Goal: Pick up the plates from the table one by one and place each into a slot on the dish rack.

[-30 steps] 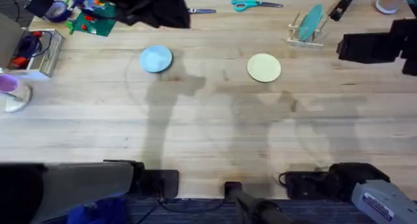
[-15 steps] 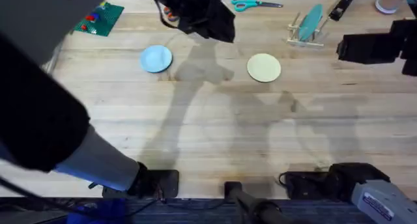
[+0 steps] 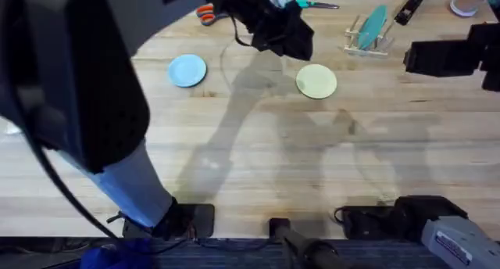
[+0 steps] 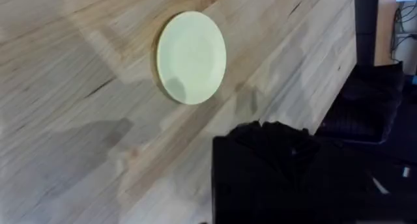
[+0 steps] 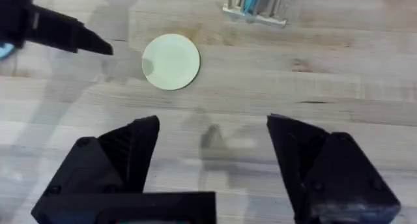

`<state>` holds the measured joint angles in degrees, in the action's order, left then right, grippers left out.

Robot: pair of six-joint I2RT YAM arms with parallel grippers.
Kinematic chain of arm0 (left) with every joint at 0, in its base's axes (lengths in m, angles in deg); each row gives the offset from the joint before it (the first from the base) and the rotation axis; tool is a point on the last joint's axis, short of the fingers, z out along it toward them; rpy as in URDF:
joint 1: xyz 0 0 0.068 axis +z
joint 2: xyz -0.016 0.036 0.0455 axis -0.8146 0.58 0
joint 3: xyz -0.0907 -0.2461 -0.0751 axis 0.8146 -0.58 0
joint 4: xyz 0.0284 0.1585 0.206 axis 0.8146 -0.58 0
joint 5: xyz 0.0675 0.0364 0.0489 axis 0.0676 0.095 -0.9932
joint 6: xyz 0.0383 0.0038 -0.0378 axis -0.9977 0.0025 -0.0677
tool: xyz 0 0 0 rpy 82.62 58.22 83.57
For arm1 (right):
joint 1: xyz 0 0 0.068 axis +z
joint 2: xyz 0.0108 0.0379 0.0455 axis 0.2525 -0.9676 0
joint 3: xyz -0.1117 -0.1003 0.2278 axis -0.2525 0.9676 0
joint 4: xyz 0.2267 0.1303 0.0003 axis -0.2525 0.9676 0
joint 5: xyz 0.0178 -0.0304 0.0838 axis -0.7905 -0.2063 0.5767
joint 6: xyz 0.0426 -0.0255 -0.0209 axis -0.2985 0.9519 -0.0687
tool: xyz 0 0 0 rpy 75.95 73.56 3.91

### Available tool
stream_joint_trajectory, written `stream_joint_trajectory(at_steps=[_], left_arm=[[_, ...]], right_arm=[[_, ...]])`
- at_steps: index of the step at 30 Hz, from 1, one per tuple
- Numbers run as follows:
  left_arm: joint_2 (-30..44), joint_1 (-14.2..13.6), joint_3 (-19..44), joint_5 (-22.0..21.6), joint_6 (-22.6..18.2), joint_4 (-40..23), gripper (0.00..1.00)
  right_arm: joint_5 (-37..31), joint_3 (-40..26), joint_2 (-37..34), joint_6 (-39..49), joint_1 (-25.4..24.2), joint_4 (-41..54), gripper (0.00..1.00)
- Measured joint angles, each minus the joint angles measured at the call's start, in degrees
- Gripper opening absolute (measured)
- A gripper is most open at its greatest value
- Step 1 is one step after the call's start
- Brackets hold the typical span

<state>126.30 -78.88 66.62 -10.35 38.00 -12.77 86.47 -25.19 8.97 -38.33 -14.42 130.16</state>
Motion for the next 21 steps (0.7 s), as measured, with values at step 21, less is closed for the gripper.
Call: stream_joint_trajectory(at_steps=[21], left_arm=[[8.4, -2.8, 0.0, -0.7, 7.5, 6.2, 0.040]], right_arm=[[0.0, 0.0, 0.0, 0.0, 0.0, 0.0, 0.995]])
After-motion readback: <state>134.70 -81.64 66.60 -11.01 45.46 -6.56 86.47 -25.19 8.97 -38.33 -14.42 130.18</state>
